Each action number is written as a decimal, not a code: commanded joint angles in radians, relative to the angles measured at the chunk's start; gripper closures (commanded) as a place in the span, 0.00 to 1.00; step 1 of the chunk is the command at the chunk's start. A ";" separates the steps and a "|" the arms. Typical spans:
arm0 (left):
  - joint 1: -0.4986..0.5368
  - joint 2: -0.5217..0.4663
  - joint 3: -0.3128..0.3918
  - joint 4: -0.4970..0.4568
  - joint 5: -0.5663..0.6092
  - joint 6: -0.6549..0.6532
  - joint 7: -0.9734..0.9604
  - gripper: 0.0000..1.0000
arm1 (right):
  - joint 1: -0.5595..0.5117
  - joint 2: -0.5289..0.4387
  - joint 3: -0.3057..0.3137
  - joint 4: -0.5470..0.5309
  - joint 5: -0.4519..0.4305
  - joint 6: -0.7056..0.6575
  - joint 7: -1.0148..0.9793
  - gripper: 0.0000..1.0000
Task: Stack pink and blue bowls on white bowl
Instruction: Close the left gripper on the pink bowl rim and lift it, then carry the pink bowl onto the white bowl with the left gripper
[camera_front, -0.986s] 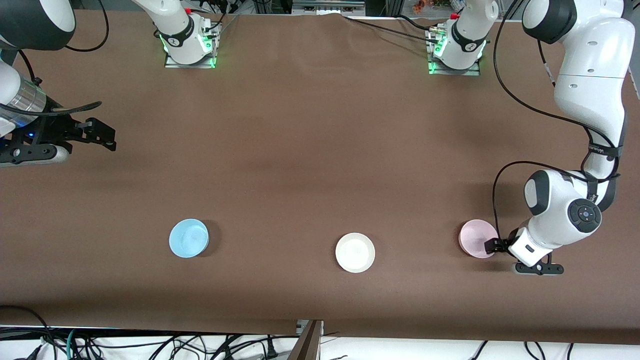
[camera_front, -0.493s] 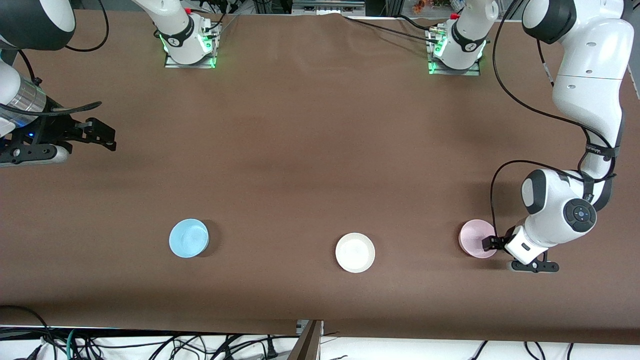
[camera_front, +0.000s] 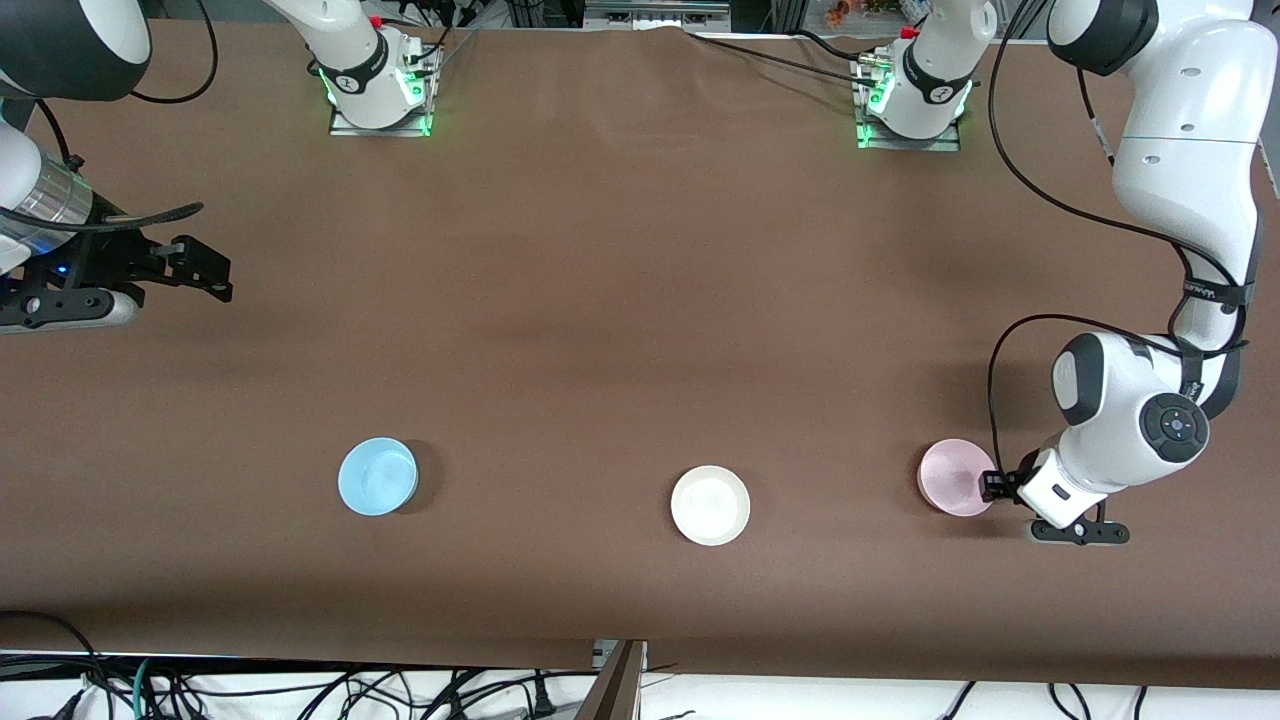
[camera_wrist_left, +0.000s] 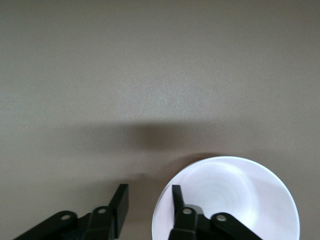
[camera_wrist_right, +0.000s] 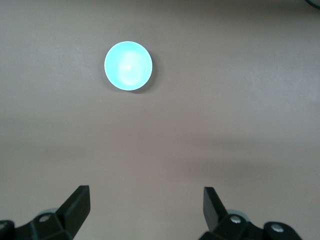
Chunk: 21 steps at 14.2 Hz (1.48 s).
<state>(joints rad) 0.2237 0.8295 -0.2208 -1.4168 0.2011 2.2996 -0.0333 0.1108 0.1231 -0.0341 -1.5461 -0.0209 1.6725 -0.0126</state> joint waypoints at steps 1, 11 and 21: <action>-0.001 -0.033 0.000 -0.059 0.038 -0.005 -0.027 0.65 | -0.008 0.004 0.011 0.017 -0.004 -0.016 0.008 0.00; -0.001 -0.047 -0.006 -0.082 0.038 0.015 -0.028 1.00 | -0.010 0.004 0.011 0.017 -0.004 -0.016 0.005 0.00; -0.085 -0.078 -0.164 -0.045 0.021 0.011 -0.521 1.00 | -0.011 0.004 0.010 0.017 -0.005 -0.013 -0.001 0.00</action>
<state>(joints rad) 0.1690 0.7751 -0.3497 -1.4630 0.2012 2.3180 -0.3848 0.1107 0.1231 -0.0341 -1.5460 -0.0209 1.6725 -0.0127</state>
